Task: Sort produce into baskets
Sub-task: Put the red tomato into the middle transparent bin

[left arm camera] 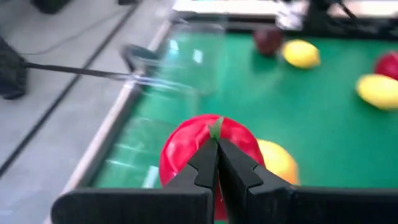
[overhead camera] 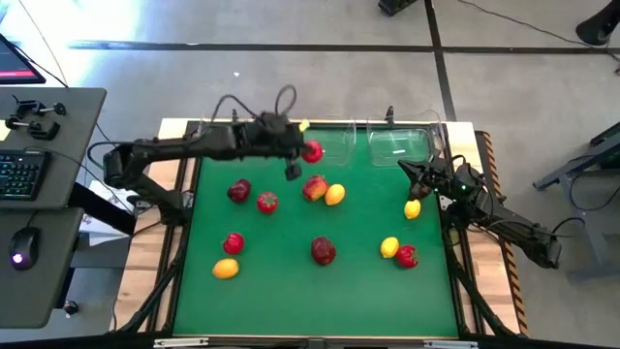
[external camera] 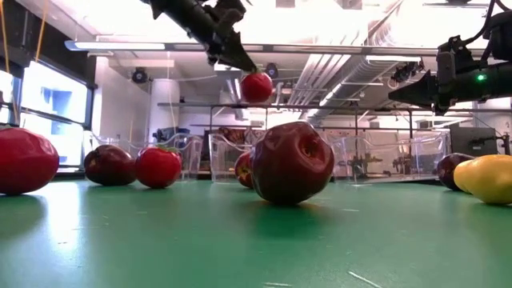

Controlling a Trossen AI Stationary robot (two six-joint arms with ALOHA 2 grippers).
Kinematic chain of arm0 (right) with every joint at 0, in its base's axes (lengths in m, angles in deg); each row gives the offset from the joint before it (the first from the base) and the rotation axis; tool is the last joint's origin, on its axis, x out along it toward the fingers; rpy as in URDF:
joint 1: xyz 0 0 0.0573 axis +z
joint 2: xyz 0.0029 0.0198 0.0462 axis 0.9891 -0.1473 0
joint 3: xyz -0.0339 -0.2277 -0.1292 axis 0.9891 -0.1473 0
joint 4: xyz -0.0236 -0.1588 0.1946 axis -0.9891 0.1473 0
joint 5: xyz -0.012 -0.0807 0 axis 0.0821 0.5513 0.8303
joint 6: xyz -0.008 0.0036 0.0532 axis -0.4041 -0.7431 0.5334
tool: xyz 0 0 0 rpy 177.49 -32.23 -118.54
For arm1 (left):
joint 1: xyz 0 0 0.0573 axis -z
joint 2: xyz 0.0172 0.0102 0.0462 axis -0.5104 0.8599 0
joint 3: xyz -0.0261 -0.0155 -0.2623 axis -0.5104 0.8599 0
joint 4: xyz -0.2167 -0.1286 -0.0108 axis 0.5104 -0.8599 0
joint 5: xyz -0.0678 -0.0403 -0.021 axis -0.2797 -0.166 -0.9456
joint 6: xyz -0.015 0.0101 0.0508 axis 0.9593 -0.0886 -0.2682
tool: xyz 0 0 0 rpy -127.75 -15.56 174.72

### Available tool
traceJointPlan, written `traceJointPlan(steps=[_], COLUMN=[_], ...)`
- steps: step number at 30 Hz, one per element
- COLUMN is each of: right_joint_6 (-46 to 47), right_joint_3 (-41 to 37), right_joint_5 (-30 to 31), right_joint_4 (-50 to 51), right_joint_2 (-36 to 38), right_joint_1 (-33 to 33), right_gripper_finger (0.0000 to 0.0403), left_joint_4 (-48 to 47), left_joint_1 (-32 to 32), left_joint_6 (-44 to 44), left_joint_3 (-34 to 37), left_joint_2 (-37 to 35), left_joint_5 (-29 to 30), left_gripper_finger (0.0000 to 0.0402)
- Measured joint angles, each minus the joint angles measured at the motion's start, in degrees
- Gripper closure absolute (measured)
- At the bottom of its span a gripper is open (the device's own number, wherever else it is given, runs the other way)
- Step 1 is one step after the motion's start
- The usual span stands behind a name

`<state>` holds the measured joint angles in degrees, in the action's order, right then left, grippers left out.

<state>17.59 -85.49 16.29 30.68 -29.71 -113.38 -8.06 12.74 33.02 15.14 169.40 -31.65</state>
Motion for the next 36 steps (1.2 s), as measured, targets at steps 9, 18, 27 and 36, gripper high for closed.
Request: traceJointPlan(steps=[9,18,27,36], right_joint_6=[0.0,0.0,0.0,0.0], right_joint_3=[0.0,0.0,0.0,0.0], right_joint_5=[0.0,0.0,0.0,0.0], right_joint_4=[0.0,0.0,0.0,0.0], right_joint_2=[0.0,0.0,0.0,0.0], right_joint_1=[0.0,0.0,0.0,0.0], right_gripper_finger=[0.0402,0.0402,0.0402,0.0402], left_joint_4=[-0.3,-5.4,-8.4,-12.1], left_joint_1=[-8.4,-11.1,-15.1,-17.2], left_joint_6=[-1.9,-4.9,-5.8,-5.9], left_joint_3=[-6.4,-15.9,-24.0,-26.6], left_joint_2=[6.1,19.0,28.1,34.1], left_joint_5=[-6.2,-8.2,-10.0,-11.7], left_gripper_finger=[0.0401,0.0401,0.0401,0.0401])
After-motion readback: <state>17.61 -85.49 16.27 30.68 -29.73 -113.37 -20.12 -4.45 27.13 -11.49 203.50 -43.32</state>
